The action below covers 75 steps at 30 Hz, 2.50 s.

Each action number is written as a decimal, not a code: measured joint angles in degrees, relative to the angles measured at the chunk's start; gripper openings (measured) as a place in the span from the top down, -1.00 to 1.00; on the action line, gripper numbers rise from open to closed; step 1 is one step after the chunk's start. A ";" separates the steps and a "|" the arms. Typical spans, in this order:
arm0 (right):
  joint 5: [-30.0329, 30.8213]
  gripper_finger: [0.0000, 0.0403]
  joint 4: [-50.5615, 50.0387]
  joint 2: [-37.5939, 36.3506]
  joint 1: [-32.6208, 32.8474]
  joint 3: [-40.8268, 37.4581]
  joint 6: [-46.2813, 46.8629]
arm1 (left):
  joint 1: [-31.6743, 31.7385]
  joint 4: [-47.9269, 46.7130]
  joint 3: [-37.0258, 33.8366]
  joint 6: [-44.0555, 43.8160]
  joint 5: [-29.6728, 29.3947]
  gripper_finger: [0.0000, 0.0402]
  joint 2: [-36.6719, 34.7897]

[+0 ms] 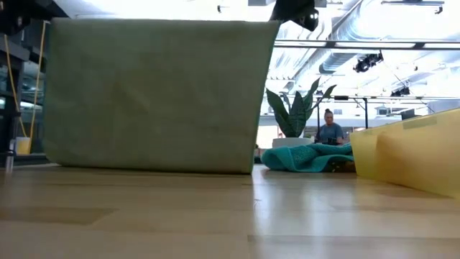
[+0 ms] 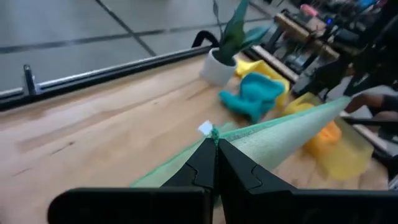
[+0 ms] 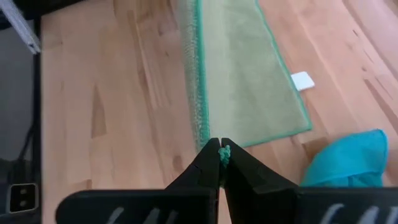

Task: Fold microfiber towels
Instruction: Fold the light green microfiber cloth

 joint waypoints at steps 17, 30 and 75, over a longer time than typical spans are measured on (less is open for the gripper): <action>-1.68 1.00 1.65 0.00 -2.92 0.00 2.87 | -30.12 19.34 -3.06 5.00 -12.96 1.00 19.96; -1.52 1.00 2.21 0.00 -3.83 0.00 3.05 | -67.64 22.21 -4.24 -18.09 -30.38 1.00 24.36; -12.93 1.00 24.92 1.25 5.61 -23.71 42.95 | -142.28 16.24 -16.22 -112.85 -79.99 1.00 38.77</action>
